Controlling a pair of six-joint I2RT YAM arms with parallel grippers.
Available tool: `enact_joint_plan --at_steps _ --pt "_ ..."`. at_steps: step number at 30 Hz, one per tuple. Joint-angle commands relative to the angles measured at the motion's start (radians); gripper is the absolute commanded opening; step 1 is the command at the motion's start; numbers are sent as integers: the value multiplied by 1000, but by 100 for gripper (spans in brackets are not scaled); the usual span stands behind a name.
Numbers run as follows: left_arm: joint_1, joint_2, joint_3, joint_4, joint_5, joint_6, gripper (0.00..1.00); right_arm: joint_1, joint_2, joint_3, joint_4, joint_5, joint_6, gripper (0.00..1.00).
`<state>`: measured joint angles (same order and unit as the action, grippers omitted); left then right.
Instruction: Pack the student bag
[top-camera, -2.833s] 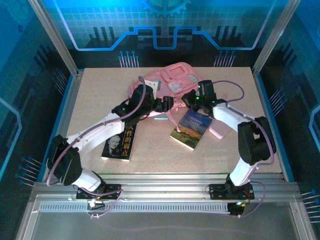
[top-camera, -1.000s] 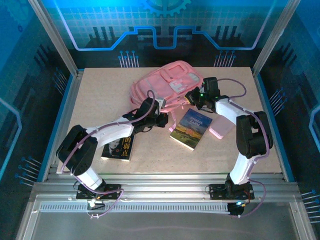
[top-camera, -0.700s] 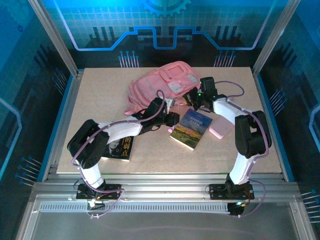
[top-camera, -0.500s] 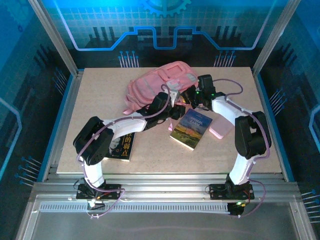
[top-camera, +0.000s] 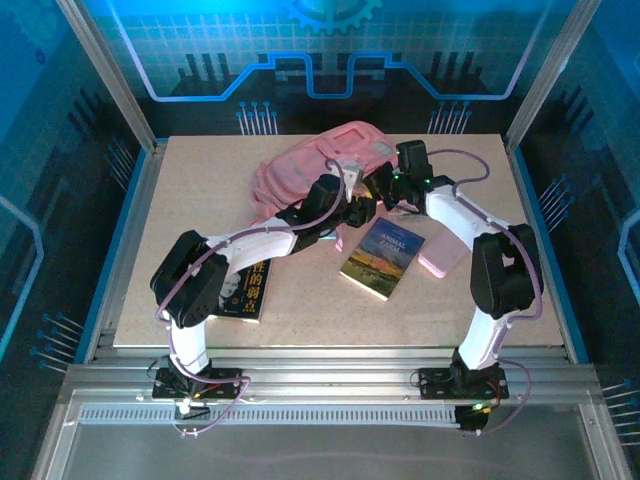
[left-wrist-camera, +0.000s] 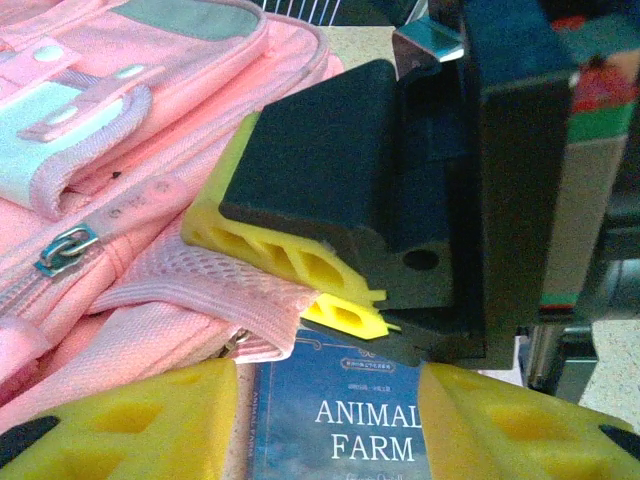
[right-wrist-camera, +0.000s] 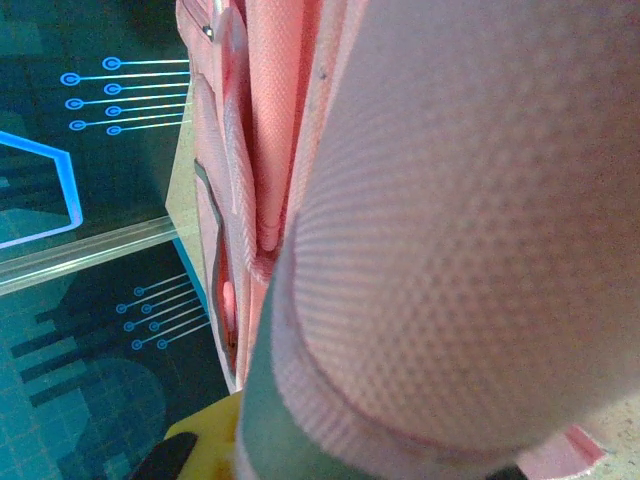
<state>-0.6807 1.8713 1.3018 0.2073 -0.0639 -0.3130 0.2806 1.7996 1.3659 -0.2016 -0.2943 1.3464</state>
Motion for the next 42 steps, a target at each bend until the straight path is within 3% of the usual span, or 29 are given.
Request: enact_joint_plan --at_steps 1,8,12,18,25,33,35,39,42 --pt "43 -1 -45 -112 -81 -34 50 -13 -31 90 2 -72 -7 0" --pt "43 -84 -122 -127 -10 -41 47 -37 -9 126 -10 -71 -27 0" --pt "46 -49 -75 -126 -4 -22 48 -31 0 130 2 -86 -21 0" --pt "48 5 19 -81 107 -43 49 -22 -5 119 1 -78 -22 0" --pt "50 63 124 -87 116 -49 50 -12 -2 117 5 -87 -23 0" --pt "85 111 165 -80 41 -32 49 -1 -1 111 23 -124 -12 0" --pt "88 108 166 -77 16 -15 54 -2 -1 102 34 -132 -4 0" --pt "94 55 113 -91 10 -38 73 -21 17 107 49 -153 12 0" --pt "106 12 91 -162 17 -76 77 -33 28 138 37 -162 10 0"
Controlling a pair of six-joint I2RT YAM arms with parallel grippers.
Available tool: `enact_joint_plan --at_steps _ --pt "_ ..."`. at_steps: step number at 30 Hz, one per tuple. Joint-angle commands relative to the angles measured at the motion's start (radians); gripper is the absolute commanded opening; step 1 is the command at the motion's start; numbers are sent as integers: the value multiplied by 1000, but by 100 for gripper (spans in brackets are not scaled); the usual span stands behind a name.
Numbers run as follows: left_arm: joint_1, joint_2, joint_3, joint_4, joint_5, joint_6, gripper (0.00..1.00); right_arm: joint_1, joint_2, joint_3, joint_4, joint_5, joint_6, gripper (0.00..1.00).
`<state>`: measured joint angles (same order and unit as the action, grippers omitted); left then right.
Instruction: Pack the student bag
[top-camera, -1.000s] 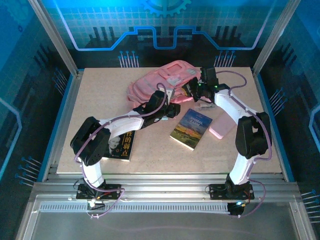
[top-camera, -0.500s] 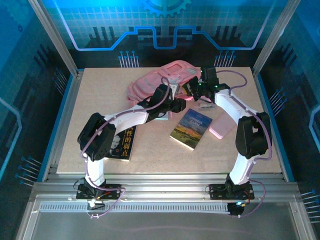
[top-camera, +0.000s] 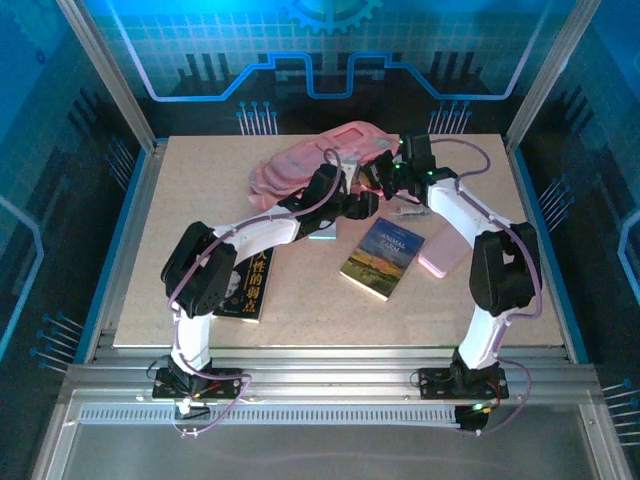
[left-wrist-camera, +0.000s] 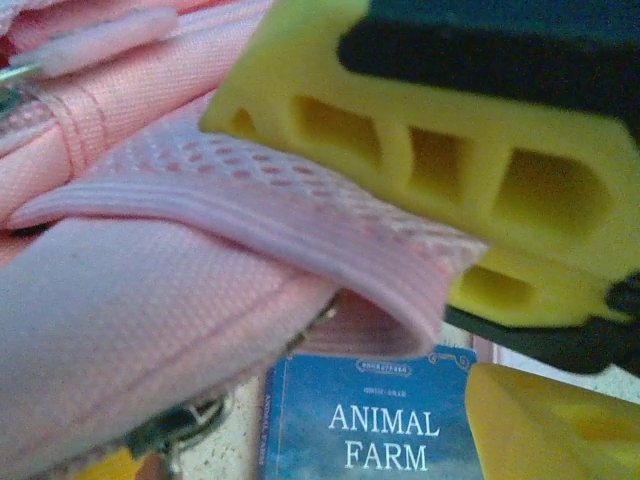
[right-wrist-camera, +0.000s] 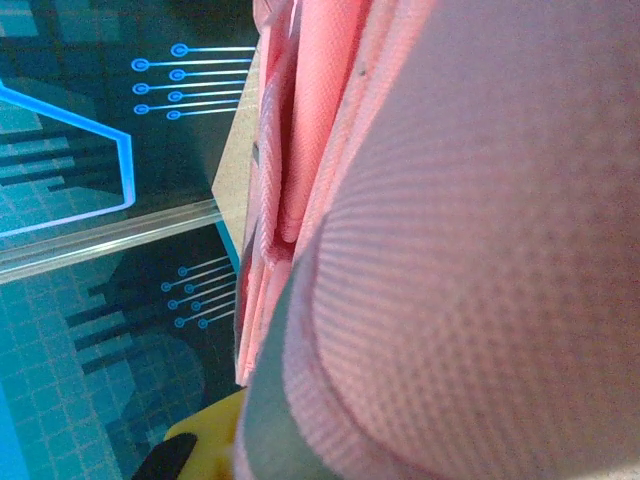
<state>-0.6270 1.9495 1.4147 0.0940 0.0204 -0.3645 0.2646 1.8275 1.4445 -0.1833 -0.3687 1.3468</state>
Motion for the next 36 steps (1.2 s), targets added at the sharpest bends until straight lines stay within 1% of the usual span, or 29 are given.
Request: enact_joint_plan --at_steps 1,3,5,7,9,13,16,20,23,26,31,33,34,36 --pt "66 -74 -8 -93 -49 -44 77 -18 6 79 0 -86 3 0" --pt "88 -77 40 -177 -22 -64 78 -18 16 118 -45 -84 -13 0" --pt "104 -66 115 -270 -28 -47 78 -17 26 152 -68 -89 -10 0" --pt "105 -57 161 -318 -66 -5 78 -17 37 173 -81 -94 -6 0" --pt "110 -46 186 -332 -68 16 78 -19 43 188 -87 -97 -1 0" --pt "110 -23 215 -332 -28 27 76 -16 51 191 -84 -100 12 0" --pt "109 -23 211 -317 -28 42 73 -14 51 175 -64 -112 24 0" --pt "110 6 183 -240 -20 48 67 1 40 135 -27 -118 46 0" --pt "106 27 140 -125 -28 46 63 13 38 91 22 -142 85 0" --pt "102 38 84 11 -44 47 56 18 36 39 87 -168 130 0" --pt "95 53 35 141 -43 36 44 15 13 -16 100 -157 128 0" --pt "93 54 10 190 -45 25 36 10 2 -43 117 -155 137 0" --pt "92 52 1 204 -48 18 29 8 -3 -52 118 -150 136 0" --pt "93 47 -12 213 -57 6 5 2 -5 -56 104 -140 118 0"
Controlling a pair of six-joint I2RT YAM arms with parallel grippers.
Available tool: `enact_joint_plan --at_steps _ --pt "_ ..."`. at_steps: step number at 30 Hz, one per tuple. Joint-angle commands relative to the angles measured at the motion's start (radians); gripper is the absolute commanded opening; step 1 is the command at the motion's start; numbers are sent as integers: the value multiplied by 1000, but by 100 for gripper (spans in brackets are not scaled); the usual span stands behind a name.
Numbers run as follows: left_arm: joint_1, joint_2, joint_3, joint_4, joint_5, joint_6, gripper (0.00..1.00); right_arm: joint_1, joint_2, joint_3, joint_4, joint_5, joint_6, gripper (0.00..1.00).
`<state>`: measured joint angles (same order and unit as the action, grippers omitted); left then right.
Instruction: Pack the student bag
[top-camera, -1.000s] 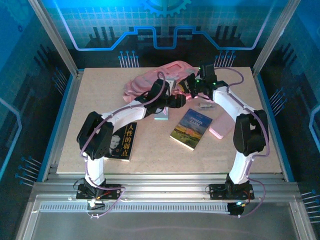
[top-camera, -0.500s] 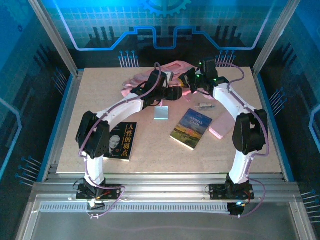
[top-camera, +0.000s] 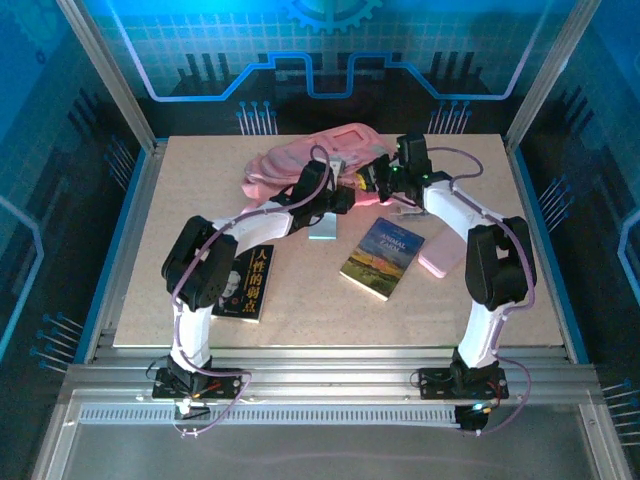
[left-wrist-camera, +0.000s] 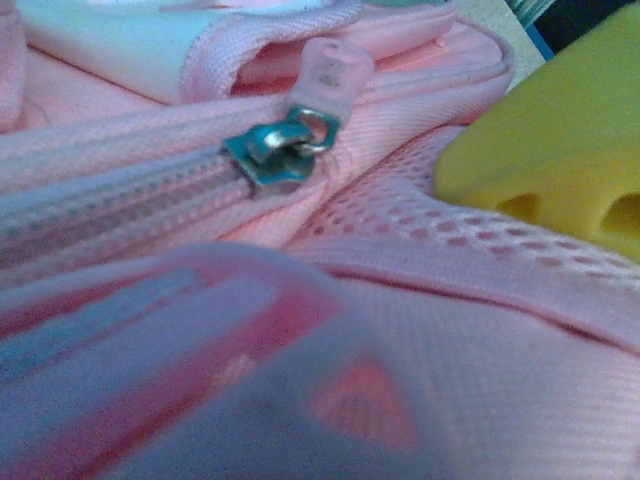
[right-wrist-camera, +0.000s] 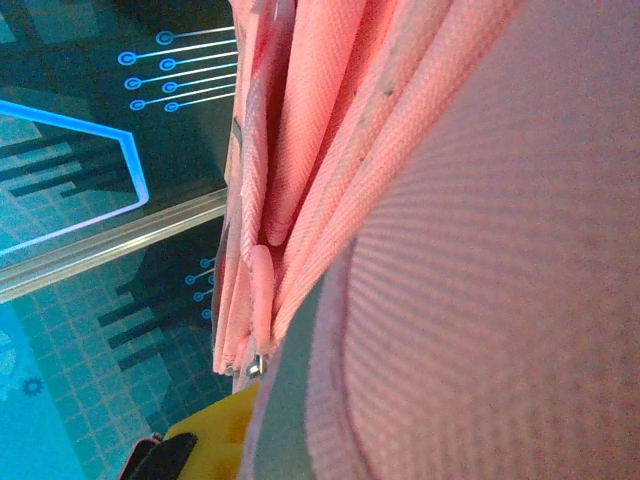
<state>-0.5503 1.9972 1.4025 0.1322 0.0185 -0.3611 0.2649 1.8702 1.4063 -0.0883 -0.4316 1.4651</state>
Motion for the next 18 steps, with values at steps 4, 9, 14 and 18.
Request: enact_joint_plan --at_steps 4,9,14,18 --pt "14 -35 -35 122 -51 3 0 -21 -43 -12 -18 -39 -61 0" --pt "12 -149 -145 -76 -54 -10 0 -59 -17 42 -101 53 -247 0" --pt "14 -247 -218 -315 -64 -12 0 -85 5 46 -82 76 -318 0" --pt "18 -286 -223 -436 -74 12 0 -91 9 56 -109 111 -377 0"
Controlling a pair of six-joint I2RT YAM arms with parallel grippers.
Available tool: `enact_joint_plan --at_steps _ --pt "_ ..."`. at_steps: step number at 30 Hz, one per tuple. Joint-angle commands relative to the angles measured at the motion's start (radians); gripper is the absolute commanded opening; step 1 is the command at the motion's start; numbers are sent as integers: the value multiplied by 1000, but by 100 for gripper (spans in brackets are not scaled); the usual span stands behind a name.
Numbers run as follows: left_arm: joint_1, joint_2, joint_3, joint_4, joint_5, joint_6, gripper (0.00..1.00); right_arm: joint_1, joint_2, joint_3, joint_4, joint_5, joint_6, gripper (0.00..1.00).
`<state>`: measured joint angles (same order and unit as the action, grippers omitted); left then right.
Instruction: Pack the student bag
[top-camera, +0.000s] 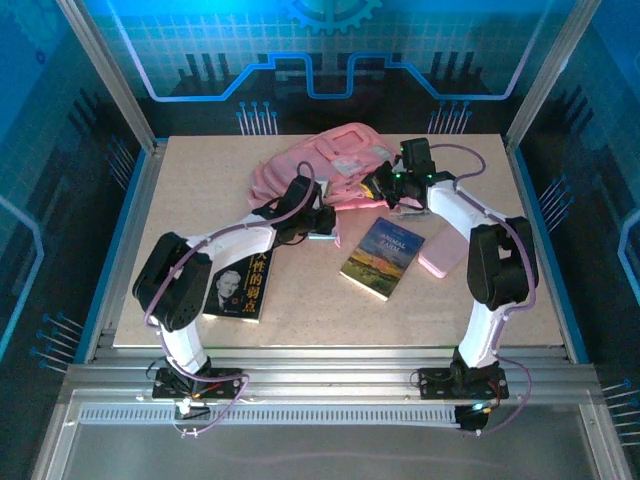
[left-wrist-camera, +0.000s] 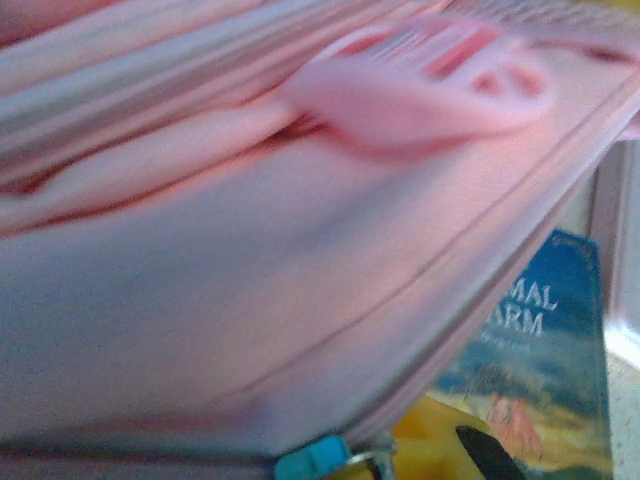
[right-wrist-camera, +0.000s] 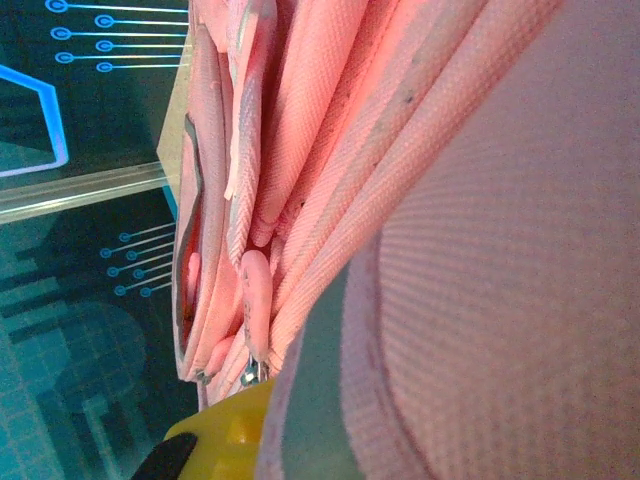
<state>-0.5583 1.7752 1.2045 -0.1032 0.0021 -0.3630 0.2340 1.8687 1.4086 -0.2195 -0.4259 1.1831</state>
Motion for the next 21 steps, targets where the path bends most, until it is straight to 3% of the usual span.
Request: enact_joint_plan --at_steps 1,5,11,14,17,18,20,21 --pt "32 -67 -23 -233 -66 26 0 -65 13 58 13 106 -106 0" --pt "99 -76 -42 -360 -84 50 0 -104 7 50 13 96 -142 0" --pt "133 -166 -97 -379 -79 30 0 -140 71 157 -47 86 -215 0" --pt "106 -185 -61 -372 23 -2 0 -150 156 270 -86 68 -237 0" --pt "16 -167 22 -368 36 -13 0 -149 222 379 -163 32 -252 4" --pt "-5 -154 50 -358 47 -22 0 -149 223 386 -176 14 -254 14" --pt "-35 -103 112 -320 88 -63 0 -145 187 349 -194 -4 -245 68" --pt "-42 -77 135 -295 107 -78 0 -145 163 315 -195 -10 -244 77"
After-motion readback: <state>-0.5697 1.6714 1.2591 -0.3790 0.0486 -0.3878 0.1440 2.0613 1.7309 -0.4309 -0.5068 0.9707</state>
